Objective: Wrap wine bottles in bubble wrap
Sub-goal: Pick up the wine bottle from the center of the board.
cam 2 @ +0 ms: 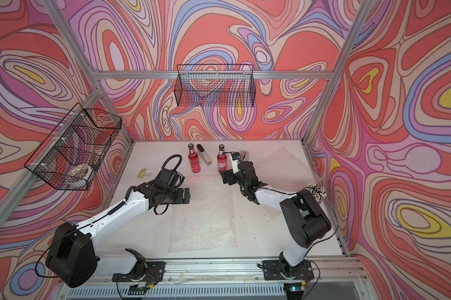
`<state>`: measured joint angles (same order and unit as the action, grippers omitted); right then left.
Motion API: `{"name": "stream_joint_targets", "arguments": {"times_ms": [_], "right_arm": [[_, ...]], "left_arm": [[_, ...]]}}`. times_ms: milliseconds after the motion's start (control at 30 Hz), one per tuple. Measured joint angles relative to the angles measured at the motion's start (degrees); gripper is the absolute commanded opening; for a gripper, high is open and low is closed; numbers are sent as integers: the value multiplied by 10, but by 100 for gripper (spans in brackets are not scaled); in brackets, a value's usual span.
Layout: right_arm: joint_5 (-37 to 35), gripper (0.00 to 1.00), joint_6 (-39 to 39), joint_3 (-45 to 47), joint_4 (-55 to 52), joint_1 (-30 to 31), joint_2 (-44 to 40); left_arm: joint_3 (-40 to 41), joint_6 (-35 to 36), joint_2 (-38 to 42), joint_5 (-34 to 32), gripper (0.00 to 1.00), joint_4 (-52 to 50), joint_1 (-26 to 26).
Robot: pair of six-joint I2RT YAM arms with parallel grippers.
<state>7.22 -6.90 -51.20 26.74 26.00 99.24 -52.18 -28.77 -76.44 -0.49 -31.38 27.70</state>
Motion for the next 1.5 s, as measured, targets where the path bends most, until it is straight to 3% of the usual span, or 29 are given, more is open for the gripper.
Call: {"name": "stream_joint_targets", "arguments": {"times_ms": [233,567,767,1000,1300,1500], "right_arm": [[90,91,9,-52,108,-38,127],[124,81,12,-99,209,-40,202],[128,66,12,-106,241,-42,227],[134,63,16,-127,260,-43,232],[142,40,44,-143,262,-43,240],[140,37,71,-130,254,-43,228]], "left_arm": [[13,-9,8,51,100,20,-5],[17,-14,18,74,100,34,-15],[20,-14,25,79,100,35,-18],[31,-15,26,80,100,42,-22],[39,-15,43,80,100,42,-26],[39,-15,44,80,100,42,-30]]}}
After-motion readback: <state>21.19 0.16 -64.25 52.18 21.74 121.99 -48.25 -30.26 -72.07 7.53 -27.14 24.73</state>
